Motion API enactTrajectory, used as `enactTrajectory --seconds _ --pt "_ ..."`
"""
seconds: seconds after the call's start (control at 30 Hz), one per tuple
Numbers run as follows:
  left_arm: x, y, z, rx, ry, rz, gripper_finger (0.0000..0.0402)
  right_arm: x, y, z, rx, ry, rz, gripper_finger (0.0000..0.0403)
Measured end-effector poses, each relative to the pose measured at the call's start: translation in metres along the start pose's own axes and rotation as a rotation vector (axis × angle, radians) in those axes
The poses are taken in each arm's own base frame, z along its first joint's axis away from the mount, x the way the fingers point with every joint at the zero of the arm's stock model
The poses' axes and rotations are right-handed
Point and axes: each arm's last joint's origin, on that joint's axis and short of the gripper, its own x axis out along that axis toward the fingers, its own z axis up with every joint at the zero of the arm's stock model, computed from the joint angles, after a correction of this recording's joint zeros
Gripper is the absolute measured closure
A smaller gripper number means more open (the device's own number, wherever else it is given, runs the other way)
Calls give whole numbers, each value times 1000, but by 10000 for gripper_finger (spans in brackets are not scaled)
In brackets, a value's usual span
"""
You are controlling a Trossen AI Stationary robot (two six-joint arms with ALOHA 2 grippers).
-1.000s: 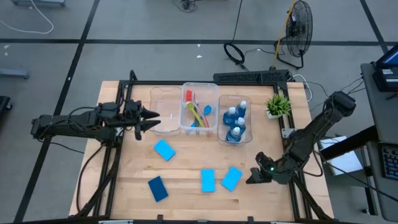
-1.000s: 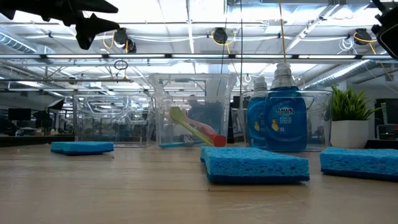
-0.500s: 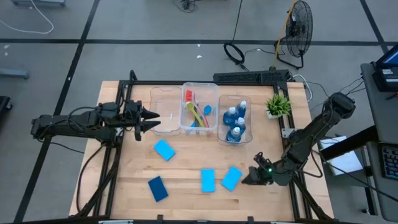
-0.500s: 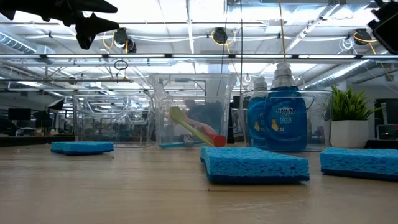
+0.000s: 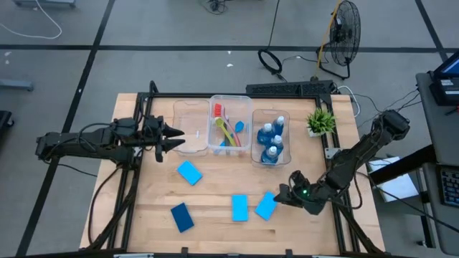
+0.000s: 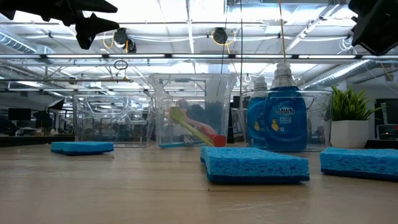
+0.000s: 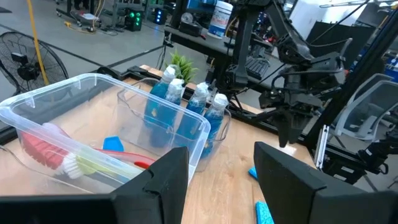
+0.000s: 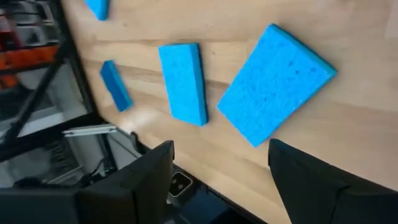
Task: Pick & Place Kitchen Sink Supplies
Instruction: Put the light blue sponge into the left transparent bin
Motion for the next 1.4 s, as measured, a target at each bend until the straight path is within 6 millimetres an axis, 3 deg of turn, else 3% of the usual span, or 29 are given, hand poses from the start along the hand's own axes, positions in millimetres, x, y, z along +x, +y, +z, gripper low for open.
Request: enactTrajectory --seconds 0.23,0.8,1.4 --pt "0 0 0 1 0 0 215 10 15 -8 23 26 -162 154" --pt "0 0 0 -5 -5 13 215 45 1 -8 92 -8 -294 154" --pt "0 0 0 -6 -5 13 215 47 0 -7 120 -20 -298 156"
